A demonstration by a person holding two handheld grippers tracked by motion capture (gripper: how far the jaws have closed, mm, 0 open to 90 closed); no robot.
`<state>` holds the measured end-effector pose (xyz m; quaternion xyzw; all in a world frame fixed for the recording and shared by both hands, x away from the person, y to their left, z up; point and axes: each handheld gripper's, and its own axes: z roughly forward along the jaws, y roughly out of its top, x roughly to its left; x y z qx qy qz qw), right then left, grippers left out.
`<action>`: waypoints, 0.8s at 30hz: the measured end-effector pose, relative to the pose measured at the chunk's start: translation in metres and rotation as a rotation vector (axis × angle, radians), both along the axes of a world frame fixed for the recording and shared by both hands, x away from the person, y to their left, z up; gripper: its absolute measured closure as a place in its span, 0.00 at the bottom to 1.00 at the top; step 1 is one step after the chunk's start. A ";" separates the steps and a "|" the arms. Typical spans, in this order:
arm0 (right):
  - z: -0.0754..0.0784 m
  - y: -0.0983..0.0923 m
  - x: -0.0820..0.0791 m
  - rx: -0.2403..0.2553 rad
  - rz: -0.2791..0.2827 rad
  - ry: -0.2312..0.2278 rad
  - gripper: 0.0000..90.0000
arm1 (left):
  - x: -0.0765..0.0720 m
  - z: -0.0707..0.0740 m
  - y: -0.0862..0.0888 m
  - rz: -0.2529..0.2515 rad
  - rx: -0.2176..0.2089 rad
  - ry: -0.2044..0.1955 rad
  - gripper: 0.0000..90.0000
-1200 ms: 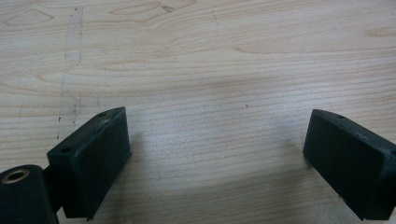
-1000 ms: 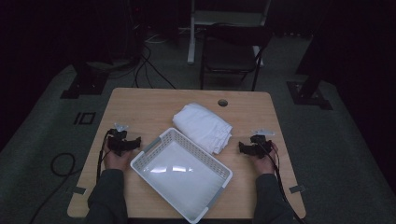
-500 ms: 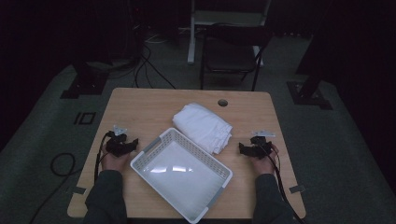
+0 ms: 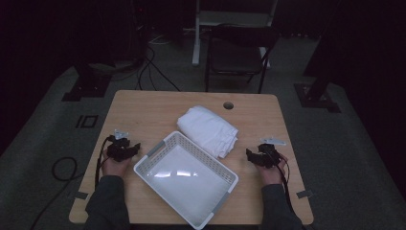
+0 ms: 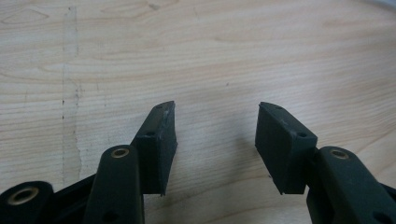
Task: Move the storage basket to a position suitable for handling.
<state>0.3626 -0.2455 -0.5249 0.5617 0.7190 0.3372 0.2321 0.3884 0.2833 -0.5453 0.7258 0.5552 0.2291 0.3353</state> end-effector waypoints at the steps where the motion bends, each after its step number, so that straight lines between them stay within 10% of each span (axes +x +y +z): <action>1: 0.009 0.005 -0.011 -0.002 0.008 -0.016 0.34 | -0.001 0.004 0.000 -0.003 -0.008 -0.008 0.53; 12: 0.053 0.024 -0.057 0.065 0.096 -0.106 0.31 | -0.004 0.064 -0.023 -0.133 -0.047 -0.094 0.50; 24: 0.047 0.052 -0.078 0.066 0.256 -0.040 0.33 | -0.001 0.075 -0.066 -0.349 -0.008 -0.023 0.61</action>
